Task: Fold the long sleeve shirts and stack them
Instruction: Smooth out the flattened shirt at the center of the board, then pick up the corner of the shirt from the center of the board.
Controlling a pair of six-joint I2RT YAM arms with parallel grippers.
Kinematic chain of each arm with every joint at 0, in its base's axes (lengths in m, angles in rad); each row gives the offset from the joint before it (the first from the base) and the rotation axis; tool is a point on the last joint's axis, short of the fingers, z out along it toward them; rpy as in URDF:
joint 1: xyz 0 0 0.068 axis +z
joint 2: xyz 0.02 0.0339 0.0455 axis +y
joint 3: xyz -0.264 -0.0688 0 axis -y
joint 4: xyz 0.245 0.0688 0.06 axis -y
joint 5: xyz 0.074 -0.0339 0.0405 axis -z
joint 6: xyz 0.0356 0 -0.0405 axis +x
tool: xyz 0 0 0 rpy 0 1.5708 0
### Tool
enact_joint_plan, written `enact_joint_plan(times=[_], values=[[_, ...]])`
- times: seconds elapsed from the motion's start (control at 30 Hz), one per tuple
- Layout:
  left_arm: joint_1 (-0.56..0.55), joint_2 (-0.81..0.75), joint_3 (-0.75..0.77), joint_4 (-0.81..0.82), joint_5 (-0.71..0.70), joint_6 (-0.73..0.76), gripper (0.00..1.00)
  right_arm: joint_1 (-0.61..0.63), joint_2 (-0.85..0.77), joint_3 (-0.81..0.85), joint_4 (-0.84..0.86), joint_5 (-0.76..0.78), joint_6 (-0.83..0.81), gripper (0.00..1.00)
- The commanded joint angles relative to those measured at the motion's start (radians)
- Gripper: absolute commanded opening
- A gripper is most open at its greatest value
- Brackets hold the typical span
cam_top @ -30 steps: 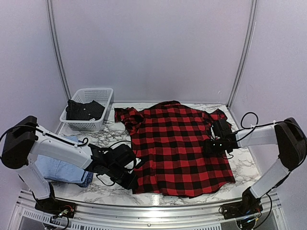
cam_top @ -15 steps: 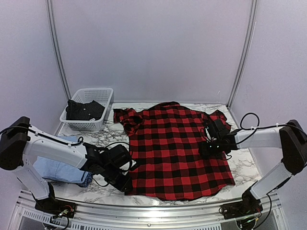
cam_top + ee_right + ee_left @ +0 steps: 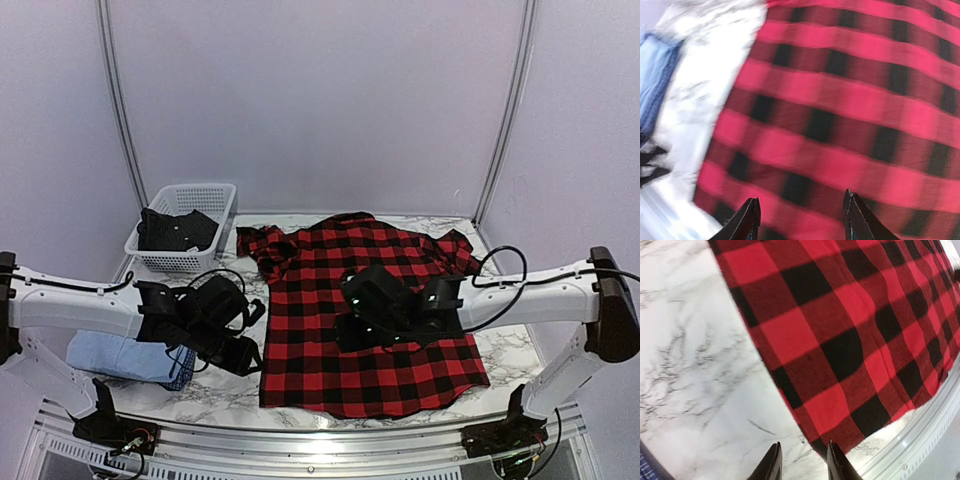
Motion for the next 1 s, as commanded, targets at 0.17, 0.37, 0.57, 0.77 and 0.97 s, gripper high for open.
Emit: enact_joint_plan(times=[0.17, 0.37, 0.57, 0.77, 0.97], values=[[0.223, -0.165, -0.008, -0.087, -0.137, -0.043, 0.34, 0.281, 0.408, 0.448, -0.124, 0.062, 0.194, 0.46], [0.273, -0.234, -0.012, -0.097, -0.117, -0.024, 0.35, 0.337, 0.577, 0.625, -0.163, 0.036, 0.232, 0.38], [0.286, -0.269, -0.024, -0.102, -0.093, -0.015, 0.35, 0.359, 0.658, 0.693, -0.220, 0.047, 0.276, 0.33], [0.298, -0.296, -0.035, -0.103, -0.080, -0.003, 0.35, 0.377, 0.722, 0.769, -0.295, 0.064, 0.309, 0.27], [0.309, -0.302, -0.034, -0.102, -0.079, 0.003, 0.34, 0.397, 0.818, 0.920, -0.441, 0.077, 0.330, 0.22]])
